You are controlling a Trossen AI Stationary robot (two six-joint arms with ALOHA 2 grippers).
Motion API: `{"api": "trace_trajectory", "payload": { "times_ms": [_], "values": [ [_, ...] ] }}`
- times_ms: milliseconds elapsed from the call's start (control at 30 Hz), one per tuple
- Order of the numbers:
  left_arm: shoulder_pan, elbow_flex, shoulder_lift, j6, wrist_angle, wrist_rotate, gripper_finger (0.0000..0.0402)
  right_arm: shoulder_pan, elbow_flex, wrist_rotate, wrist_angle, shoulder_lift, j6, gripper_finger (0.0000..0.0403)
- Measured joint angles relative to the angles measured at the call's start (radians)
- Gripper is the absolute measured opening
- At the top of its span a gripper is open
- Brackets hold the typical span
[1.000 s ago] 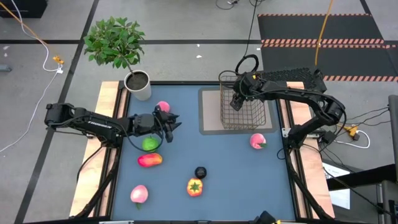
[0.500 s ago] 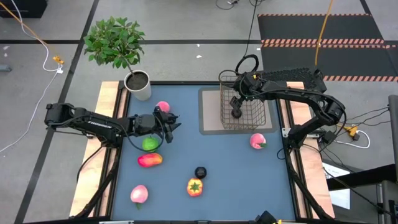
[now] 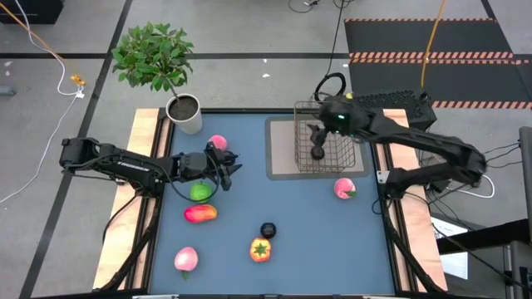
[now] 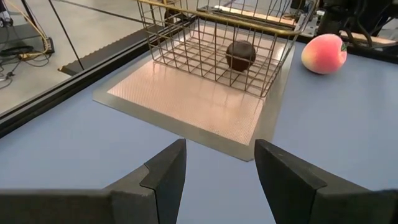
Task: Build produce basket
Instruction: Put the middle right pink peach into the gold wire basket
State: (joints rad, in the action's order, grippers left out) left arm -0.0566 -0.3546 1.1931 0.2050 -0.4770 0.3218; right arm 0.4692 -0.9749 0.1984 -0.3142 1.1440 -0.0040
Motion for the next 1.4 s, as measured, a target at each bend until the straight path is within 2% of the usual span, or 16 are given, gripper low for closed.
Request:
{"api": "trace_trajectory", "payload": {
  "times_ms": [100,233,300,400,500,667,800,967,1167,1233,1400],
  "values": [
    [0.0,0.0,0.0,0.003,-0.005,0.0,0.0191,-0.078,0.009,0.003,0.082,-0.105,0.006,0.026],
    [0.003,0.0,0.0,0.041,-0.018,-0.003,0.0191,-0.212,0.085,-0.142,0.302,-0.203,0.068,0.0248],
    [0.012,0.0,0.0,0.041,-0.047,-0.003,0.0191,-0.302,0.15,-0.174,0.435,-0.223,0.067,0.0243],
    [0.035,0.0,0.0,0.041,-0.109,-0.003,0.0191,-0.435,0.247,-0.161,0.607,-0.217,0.038,0.024],
    [0.066,0.0,0.0,0.015,-0.18,-0.003,0.0191,-0.554,0.298,-0.104,0.649,-0.194,0.034,0.024],
    [0.097,0.0,0.0,-0.066,-0.274,-0.003,0.0191,-0.737,0.307,-0.012,0.54,-0.147,-0.078,0.024],
    [0.095,0.0,0.0,-0.076,-0.304,-0.003,0.0191,-0.828,0.307,0.034,0.457,-0.102,-0.155,0.024],
    [0.088,0.0,0.0,-0.061,-0.311,0.005,0.0191,-0.864,0.307,-0.093,0.478,-0.028,-0.011,0.024],
    [0.088,0.0,0.0,-0.029,-0.312,0.005,0.0191,-0.863,0.3,-0.091,0.481,0.037,0.121,0.0238],
    [0.088,0.0,0.0,-0.016,-0.312,0.018,0.0191,-0.862,0.28,-0.091,0.375,0.038,0.179,0.0234],
    [0.088,0.0,0.0,-0.016,-0.304,0.04,0.0191,-0.863,0.178,-0.095,-0.087,0.017,0.333,0.022]
  ]
}}
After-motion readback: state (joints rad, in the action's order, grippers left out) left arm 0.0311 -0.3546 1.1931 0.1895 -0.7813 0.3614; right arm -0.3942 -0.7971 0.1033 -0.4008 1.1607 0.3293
